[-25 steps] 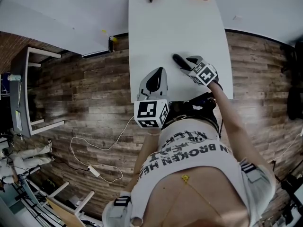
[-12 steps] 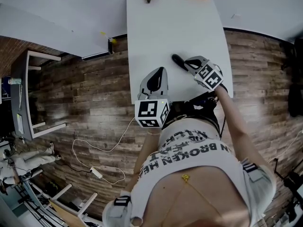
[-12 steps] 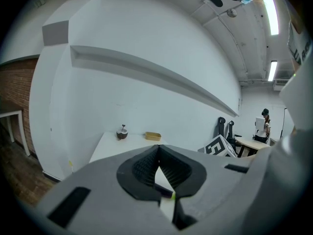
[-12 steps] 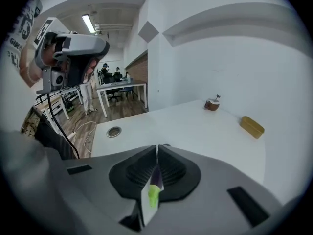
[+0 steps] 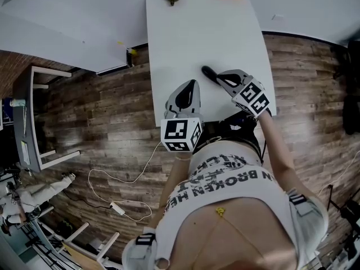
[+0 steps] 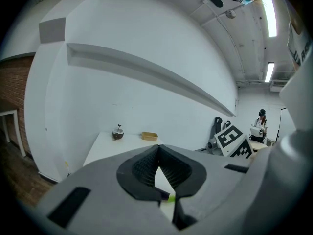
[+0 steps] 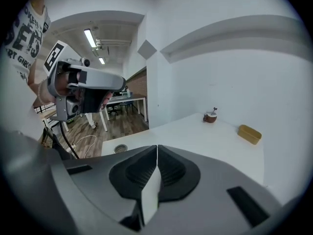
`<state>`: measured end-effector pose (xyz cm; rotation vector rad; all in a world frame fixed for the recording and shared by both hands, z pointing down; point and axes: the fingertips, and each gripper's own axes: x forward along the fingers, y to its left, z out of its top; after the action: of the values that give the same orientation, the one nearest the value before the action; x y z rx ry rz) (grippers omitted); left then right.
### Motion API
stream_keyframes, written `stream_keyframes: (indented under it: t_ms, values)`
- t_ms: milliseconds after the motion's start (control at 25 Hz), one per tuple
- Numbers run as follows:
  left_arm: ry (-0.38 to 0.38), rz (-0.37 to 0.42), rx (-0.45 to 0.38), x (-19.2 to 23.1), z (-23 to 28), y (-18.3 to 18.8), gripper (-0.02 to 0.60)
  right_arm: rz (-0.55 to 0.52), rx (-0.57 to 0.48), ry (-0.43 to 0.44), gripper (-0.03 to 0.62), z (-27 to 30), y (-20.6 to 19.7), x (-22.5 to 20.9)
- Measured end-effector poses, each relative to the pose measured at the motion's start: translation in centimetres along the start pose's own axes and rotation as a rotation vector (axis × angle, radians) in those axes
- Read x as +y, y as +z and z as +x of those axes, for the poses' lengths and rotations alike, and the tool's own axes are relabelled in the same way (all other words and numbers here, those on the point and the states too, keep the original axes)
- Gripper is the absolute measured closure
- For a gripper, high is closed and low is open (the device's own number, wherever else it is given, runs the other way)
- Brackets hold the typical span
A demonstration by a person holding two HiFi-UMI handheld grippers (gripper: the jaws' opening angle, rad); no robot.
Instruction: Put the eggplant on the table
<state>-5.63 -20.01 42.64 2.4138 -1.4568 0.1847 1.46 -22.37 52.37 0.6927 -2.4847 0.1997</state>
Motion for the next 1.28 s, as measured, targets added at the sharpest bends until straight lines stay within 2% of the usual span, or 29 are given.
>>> stream_keyframes:
  t_ms: [520, 880, 1280]
  values:
    - [-0.049, 0.013, -0.022, -1.2, 1.0, 1.1, 0.575, 0.001, -0.213, -0.064, 0.582, -4.9, 7.4, 0.5]
    - [-0.088, 0.045, -0.087, -2.4, 1.1, 4.3, 0.575, -0.006, -0.364, -0.082, 0.582, -8.0, 12.0, 0.9]
    - [-0.116, 0.083, -0.157, -3.8, 0.2, 7.5, 0.575, 0.004, -0.473, -0.106, 0.585, -10.8, 15.4, 1.5]
